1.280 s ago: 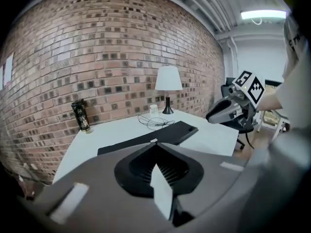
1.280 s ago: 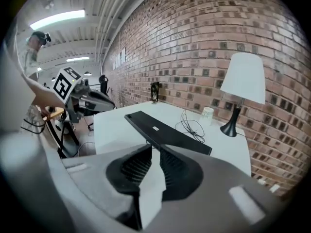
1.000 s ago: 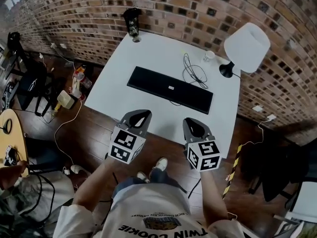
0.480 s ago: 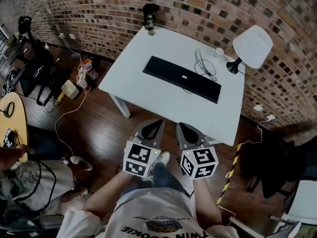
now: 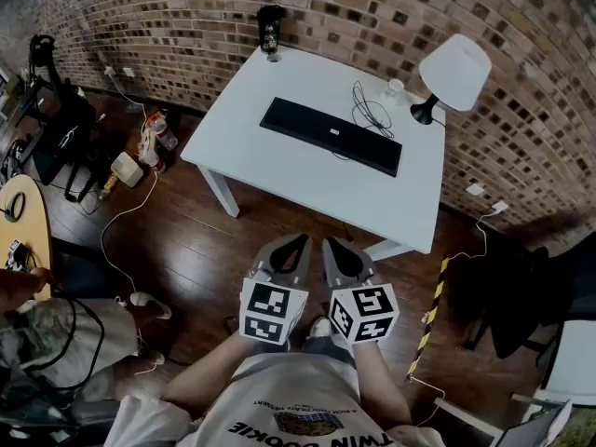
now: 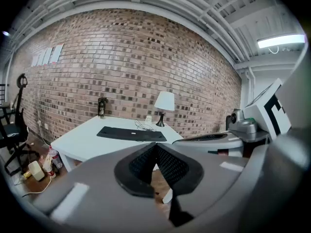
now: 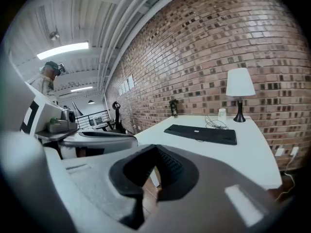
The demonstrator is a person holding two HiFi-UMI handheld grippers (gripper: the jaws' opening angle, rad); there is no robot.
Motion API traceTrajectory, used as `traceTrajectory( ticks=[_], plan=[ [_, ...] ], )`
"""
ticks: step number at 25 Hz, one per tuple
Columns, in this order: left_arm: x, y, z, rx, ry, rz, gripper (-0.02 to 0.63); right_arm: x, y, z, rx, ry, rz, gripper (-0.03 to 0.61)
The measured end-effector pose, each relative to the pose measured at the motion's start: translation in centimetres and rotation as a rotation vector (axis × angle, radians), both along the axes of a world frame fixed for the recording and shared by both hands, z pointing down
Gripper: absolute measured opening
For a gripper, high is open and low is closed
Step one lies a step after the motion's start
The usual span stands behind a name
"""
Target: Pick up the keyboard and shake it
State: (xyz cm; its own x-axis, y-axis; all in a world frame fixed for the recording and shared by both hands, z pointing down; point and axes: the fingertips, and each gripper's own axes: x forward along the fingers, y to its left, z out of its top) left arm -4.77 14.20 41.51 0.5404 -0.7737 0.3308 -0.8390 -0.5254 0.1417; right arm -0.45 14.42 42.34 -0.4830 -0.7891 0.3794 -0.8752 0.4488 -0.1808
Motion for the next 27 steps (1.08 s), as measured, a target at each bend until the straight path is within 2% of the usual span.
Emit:
traceTrajectory(
  ticks=[12,27],
  plan=[
    [4.1,2.2,-0.2,-0.017,0.004,-0.039,0.006,3.4,2.1,-0.6,0.025,-0.018,-0.025,0.002],
    [6.4,3.1,-0.5,-0.022,0.004,-0.052,0.006,5.7,2.9,-1.6,0.04,-0.042,-0.03,0.001]
  ],
)
